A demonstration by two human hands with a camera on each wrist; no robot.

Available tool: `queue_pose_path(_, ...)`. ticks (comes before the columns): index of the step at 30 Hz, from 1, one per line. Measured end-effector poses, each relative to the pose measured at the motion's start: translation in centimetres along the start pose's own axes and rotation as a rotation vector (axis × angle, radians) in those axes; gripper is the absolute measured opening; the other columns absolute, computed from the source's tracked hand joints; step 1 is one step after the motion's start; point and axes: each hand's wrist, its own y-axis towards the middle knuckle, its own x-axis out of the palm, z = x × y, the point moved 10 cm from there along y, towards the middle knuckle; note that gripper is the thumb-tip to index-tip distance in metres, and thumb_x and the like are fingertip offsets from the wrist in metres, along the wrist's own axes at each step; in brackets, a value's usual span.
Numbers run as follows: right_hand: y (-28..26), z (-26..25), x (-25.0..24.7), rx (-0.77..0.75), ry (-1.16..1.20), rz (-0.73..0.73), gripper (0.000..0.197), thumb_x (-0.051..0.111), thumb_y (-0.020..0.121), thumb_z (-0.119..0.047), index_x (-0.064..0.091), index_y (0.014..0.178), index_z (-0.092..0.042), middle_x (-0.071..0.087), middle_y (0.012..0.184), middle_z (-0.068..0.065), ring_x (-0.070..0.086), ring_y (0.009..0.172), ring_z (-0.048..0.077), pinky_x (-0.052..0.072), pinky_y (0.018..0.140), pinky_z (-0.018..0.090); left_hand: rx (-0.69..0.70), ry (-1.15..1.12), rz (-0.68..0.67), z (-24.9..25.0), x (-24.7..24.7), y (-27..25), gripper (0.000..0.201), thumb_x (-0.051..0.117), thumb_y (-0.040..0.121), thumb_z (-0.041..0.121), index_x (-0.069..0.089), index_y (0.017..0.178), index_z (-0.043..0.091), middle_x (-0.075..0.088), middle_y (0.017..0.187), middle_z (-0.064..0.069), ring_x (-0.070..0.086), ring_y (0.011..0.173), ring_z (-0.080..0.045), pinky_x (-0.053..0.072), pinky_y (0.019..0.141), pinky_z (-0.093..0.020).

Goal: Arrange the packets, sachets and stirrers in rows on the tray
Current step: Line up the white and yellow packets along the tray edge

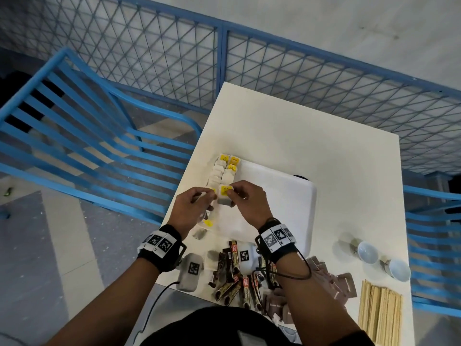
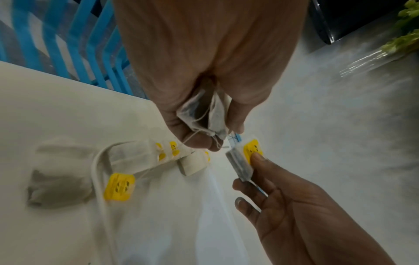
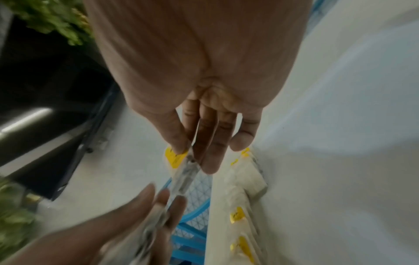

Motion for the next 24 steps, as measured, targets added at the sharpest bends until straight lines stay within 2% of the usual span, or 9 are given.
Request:
queue_pose_path(2, 1.2, 1.5, -0.5, 0.083, 0.027, 0.055, 0.006, 0.073, 0.088, -0.021, 0.072, 0.089, -0.015, 0.074, 0.079, -0.001, 0.07, 0.063, 0.014, 0.054, 0.067, 0.022, -0.036, 0.014, 0.009, -0.8, -0.9, 0.3, 0.013, 0.065, 0.098, 0.014, 0.071, 0.102, 0.004, 0.075, 0.091, -0.01, 0.063, 0.069, -0.02, 0.048, 0.055, -0.031)
queue_pose_path(6, 2.9, 4.5, -0.3, 0.221, 0.021, 0.133, 0.012, 0.073, 0.089, -0.021, 0.073, 0.093, -0.01, 0.074, 0.08, 0.003, 0.067, 0.057, 0.004, 0.047, 0.062, 0.01, -0.095, 0.079, -0.008, -1.4, -2.2, 0.3, 0.017, 0.066, 0.098, 0.016, 0.069, 0.098, 0.0, 0.072, 0.081, -0.008, 0.059, 0.065, -0.021, 0.042, 0.048, -0.026)
queue_pose_path(10, 4.2, 6.5, 1.5, 0.293, -0.057, 0.125, 0.013, 0.075, 0.087, -0.024, 0.075, 0.094, -0.012, 0.074, 0.077, 0.001, 0.071, 0.07, 0.017, 0.056, 0.079, 0.029, -0.119, 0.133, -0.066, -2.0, -2.9, 0.4, 0.017, 0.064, 0.098, 0.014, 0.068, 0.098, -0.002, 0.071, 0.082, -0.009, 0.059, 0.065, -0.024, 0.042, 0.047, -0.027)
queue_pose_path(12, 4.5, 6.9, 2.1, 0.309, -0.118, 0.119, 0.014, 0.073, 0.089, -0.023, 0.075, 0.097, -0.013, 0.073, 0.081, 0.001, 0.067, 0.075, 0.016, 0.052, 0.083, 0.026, -0.125, 0.148, -0.084, -2.1, -3.2, 0.5, 0.015, 0.064, 0.098, 0.012, 0.068, 0.098, -0.002, 0.071, 0.082, -0.01, 0.059, 0.066, -0.024, 0.042, 0.047, -0.028)
queue_pose_path(15, 4.6, 6.9, 2.5, 0.319, -0.183, 0.134, 0.015, 0.07, 0.09, -0.023, 0.075, 0.101, -0.013, 0.075, 0.094, 0.005, 0.067, 0.087, 0.019, 0.04, 0.079, 0.018, -0.13, 0.158, -0.107, -2.1, -3.5, 0.7, 0.013, 0.064, 0.098, 0.012, 0.069, 0.097, 0.0, 0.071, 0.082, -0.009, 0.061, 0.065, -0.021, 0.043, 0.048, -0.028)
queue_pose_path(18, 4.6, 7.0, 2.8, 0.333, -0.24, 0.144, 0.014, 0.068, 0.092, -0.023, 0.074, 0.099, -0.013, 0.075, 0.097, 0.006, 0.066, 0.097, 0.024, 0.037, 0.081, 0.021, -0.135, 0.163, -0.112, -1.9, -3.7, 1.0, 0.013, 0.063, 0.098, 0.012, 0.069, 0.096, 0.001, 0.071, 0.081, -0.009, 0.061, 0.063, -0.019, 0.043, 0.047, -0.027)
queue_pose_path(24, 4.6, 7.2, 2.6, 0.358, -0.231, 0.197, 0.013, 0.07, 0.09, -0.024, 0.07, 0.1, -0.014, 0.073, 0.095, 0.002, 0.062, 0.089, 0.019, 0.025, 0.068, 0.013, -0.138, 0.161, -0.105, -1.7, -4.0, 1.2, 0.012, 0.063, 0.098, 0.011, 0.069, 0.095, 0.001, 0.07, 0.08, -0.01, 0.059, 0.058, -0.017, 0.042, 0.044, -0.024)
